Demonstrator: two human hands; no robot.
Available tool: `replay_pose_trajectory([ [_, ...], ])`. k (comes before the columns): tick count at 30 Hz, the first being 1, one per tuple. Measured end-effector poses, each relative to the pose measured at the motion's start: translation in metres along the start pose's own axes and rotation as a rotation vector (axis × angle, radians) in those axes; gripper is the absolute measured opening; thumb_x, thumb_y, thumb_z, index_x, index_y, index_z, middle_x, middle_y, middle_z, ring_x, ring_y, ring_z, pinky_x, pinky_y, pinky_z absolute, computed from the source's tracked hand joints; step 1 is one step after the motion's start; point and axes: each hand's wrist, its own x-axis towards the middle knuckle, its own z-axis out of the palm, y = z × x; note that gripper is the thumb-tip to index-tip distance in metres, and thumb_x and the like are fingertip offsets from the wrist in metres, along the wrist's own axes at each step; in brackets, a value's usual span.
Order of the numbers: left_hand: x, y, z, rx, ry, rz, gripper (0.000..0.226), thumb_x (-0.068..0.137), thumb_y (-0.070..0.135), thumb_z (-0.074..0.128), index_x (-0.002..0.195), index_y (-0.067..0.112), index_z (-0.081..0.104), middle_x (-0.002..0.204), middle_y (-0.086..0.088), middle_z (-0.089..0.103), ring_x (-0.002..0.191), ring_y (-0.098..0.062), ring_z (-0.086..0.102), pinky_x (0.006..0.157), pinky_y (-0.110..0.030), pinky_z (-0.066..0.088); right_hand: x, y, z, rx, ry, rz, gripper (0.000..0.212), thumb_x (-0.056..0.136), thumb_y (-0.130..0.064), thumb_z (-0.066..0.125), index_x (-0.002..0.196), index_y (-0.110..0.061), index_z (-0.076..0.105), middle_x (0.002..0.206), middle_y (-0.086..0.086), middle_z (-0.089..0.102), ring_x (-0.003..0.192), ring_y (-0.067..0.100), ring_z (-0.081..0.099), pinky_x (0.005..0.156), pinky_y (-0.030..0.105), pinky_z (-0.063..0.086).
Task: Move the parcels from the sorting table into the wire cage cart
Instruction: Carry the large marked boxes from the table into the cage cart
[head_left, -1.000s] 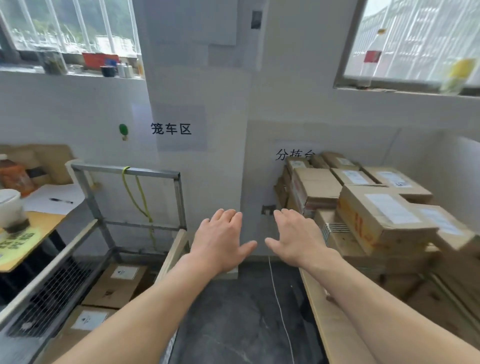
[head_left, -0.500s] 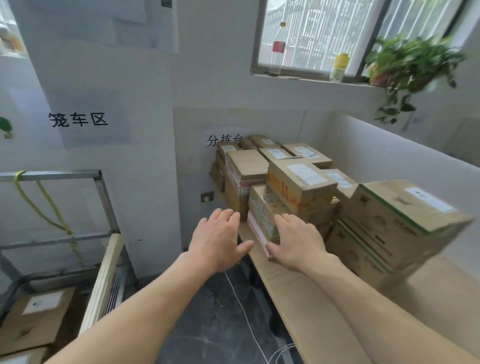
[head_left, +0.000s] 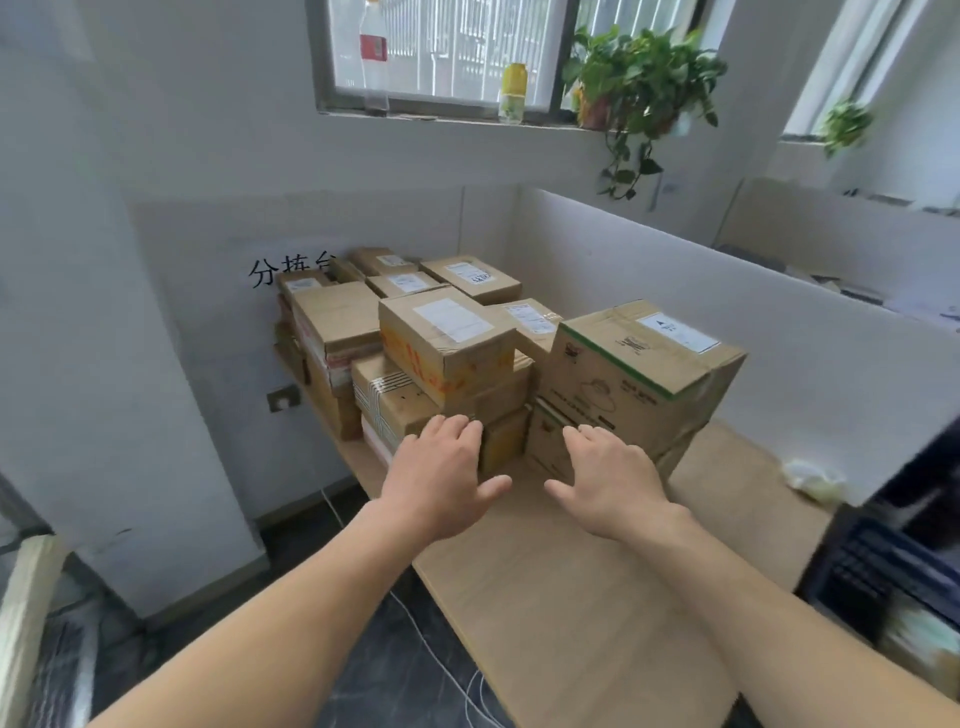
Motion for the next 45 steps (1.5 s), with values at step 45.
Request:
replay_pose_trajectory([
  [45, 0.222, 0.170, 0.095, -0.572, -0.121, -0.393, 0.055, 0.086, 0.056, 0.064, 0.127, 0.020, 0.058, 0.125, 0.005, 0.066, 0.105, -0.016, 0.063, 0.069, -0.023, 0.051, 0.178, 0.300, 0.001, 0.308, 0.070, 0.400, 0.065, 0.069, -0.073, 0.052, 0.117, -0.031, 0.060, 0.106, 0.007, 0.059, 0.091, 0.029, 0.052, 0.073, 0.036, 0.039],
])
